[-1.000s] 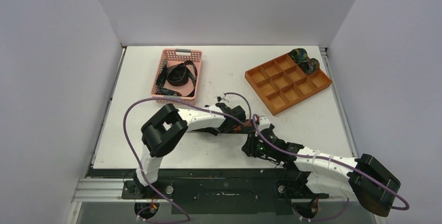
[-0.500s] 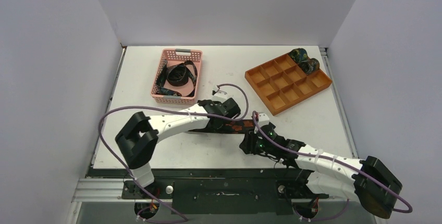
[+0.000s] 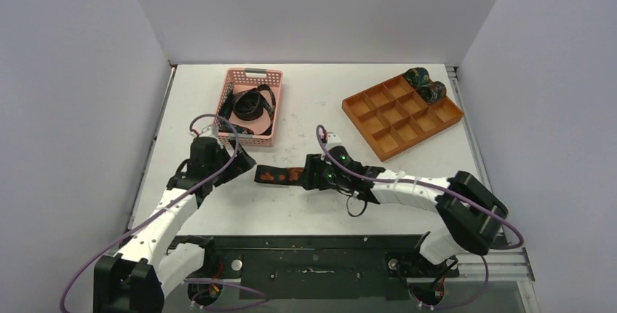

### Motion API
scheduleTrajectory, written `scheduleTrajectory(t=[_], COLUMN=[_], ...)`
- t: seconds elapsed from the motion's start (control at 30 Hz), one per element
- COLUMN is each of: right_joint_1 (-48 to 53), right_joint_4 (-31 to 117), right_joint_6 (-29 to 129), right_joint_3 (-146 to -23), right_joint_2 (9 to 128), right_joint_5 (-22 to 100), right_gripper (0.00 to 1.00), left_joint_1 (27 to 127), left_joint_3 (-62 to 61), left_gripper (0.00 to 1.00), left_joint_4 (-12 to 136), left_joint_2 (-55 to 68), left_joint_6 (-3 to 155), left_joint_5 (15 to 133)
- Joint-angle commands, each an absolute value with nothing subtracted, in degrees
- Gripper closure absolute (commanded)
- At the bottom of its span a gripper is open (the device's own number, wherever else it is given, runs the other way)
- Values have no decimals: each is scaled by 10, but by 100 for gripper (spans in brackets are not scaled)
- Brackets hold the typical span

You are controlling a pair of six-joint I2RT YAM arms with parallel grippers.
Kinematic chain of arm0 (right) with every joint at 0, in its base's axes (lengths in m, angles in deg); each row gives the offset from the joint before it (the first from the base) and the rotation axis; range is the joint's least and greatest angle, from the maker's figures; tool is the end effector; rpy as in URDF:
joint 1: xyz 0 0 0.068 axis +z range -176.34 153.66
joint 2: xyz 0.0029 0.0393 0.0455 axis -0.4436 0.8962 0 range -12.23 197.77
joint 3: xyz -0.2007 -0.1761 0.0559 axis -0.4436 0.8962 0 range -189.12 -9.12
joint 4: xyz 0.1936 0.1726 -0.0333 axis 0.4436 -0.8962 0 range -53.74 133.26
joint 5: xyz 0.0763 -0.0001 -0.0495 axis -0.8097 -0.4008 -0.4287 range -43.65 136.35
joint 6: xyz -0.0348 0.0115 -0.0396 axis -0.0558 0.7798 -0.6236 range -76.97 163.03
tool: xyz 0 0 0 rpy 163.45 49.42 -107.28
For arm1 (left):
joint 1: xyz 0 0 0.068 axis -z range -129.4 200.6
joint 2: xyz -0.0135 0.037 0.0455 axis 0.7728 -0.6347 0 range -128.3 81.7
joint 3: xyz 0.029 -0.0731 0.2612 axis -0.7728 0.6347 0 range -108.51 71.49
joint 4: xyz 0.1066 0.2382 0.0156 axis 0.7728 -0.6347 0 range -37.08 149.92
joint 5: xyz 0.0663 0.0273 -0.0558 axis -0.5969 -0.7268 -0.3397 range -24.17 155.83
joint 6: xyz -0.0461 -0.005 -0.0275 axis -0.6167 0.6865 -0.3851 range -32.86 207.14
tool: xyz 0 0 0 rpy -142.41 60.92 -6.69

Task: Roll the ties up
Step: Roll the tie at the center of the board.

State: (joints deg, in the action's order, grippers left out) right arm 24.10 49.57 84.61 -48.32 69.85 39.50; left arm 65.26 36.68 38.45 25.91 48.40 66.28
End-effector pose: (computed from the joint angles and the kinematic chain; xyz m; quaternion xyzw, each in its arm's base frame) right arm 0.1826 0.2277 0.1870 -0.0956 0.8869 0.3599 0.2733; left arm 0.1960 -0.0516 0.2261 -0.1894 0.8954 -0.1843 0.3585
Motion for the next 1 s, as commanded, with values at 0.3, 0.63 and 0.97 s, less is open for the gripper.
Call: scheduleTrajectory(t=[0.3, 0.63, 0.97], right_joint_1=[249, 241, 233], right_joint_4=[574, 619, 726], right_joint_6=[891, 901, 927], right_joint_3=[-655, -651, -633], right_joint_2=[915, 948, 969], right_joint_5=[353, 338, 281], right_gripper=[51, 62, 72], left_joint_1=[519, 519, 518], left_joint_3=[451, 483, 478], left_gripper=[20, 24, 27], left_joint_4=[590, 672, 672], left_joint_2=[190, 139, 120], left_joint_6=[378, 338, 345], left_joint_5=[908, 918, 923])
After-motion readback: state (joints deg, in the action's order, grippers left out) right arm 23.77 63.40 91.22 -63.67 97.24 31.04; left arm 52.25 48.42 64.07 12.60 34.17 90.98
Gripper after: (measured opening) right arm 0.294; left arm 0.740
